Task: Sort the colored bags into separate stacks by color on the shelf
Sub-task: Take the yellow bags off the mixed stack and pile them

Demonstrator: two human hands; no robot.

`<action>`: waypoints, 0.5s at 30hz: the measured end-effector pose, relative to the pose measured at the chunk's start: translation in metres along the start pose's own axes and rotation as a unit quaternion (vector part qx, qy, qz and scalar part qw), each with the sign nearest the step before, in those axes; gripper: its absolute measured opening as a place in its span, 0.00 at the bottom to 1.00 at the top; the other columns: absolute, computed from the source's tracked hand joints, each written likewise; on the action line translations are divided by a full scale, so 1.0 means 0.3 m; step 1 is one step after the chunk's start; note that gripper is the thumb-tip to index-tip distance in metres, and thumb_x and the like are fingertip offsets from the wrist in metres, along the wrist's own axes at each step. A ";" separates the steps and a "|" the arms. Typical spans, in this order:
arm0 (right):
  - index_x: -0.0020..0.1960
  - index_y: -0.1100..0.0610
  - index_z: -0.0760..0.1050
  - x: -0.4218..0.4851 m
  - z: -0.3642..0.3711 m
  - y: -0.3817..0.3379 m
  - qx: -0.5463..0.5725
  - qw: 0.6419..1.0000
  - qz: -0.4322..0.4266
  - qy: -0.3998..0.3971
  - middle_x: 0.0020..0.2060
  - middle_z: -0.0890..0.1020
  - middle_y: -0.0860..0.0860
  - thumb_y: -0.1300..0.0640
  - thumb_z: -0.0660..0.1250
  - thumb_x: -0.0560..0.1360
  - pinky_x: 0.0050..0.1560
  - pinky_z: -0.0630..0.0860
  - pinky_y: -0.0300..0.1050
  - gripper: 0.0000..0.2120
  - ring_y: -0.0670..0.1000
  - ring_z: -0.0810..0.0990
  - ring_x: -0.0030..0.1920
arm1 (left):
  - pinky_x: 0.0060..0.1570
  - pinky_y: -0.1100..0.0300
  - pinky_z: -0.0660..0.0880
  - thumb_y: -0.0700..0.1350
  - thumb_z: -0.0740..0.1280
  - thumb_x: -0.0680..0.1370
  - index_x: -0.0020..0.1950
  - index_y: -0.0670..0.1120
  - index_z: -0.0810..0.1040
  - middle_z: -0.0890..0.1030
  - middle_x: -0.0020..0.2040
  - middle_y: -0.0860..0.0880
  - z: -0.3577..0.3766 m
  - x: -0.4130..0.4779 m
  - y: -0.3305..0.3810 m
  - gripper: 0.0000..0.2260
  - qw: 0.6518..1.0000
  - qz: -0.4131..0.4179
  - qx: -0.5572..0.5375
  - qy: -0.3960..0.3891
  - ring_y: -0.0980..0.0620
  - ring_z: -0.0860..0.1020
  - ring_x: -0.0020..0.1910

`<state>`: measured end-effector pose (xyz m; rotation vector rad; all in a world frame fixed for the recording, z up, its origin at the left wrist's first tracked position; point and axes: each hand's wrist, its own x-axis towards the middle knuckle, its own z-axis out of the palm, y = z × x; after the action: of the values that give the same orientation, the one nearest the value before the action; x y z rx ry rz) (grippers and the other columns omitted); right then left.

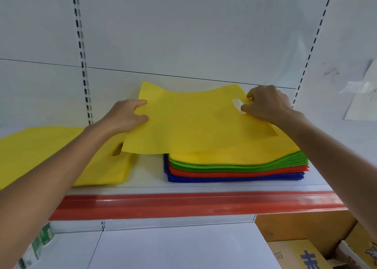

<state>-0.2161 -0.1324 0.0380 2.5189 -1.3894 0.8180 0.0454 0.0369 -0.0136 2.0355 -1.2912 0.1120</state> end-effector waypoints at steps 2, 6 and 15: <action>0.58 0.60 0.76 -0.008 0.001 -0.081 -0.001 1.000 -0.007 0.003 0.54 0.78 0.57 0.51 0.67 0.73 0.44 0.68 0.46 0.18 0.60 0.76 0.52 | 0.58 0.57 0.66 0.44 0.64 0.78 0.74 0.48 0.63 0.65 0.73 0.45 -0.055 -0.009 -0.059 0.24 1.000 -0.005 0.008 -0.001 0.44 0.67 0.68; 0.59 0.59 0.76 -0.025 0.007 -0.258 0.012 1.000 -0.016 0.011 0.55 0.78 0.57 0.50 0.67 0.73 0.45 0.67 0.45 0.18 0.60 0.76 0.54 | 0.61 0.55 0.66 0.45 0.63 0.78 0.73 0.48 0.64 0.66 0.72 0.45 -0.192 -0.027 -0.193 0.24 1.000 -0.014 0.018 0.009 0.44 0.67 0.68; 0.61 0.57 0.74 -0.103 0.074 -0.645 0.032 0.999 -0.037 -0.009 0.56 0.77 0.57 0.49 0.66 0.74 0.45 0.67 0.45 0.18 0.60 0.75 0.54 | 0.59 0.58 0.65 0.46 0.62 0.79 0.71 0.47 0.69 0.67 0.71 0.45 -0.468 -0.112 -0.493 0.20 0.998 -0.043 0.026 0.030 0.46 0.67 0.69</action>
<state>-0.0620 -0.0096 0.0274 2.6143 -1.2867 0.8414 0.1902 0.1838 -0.0002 2.1119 -1.1743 0.1666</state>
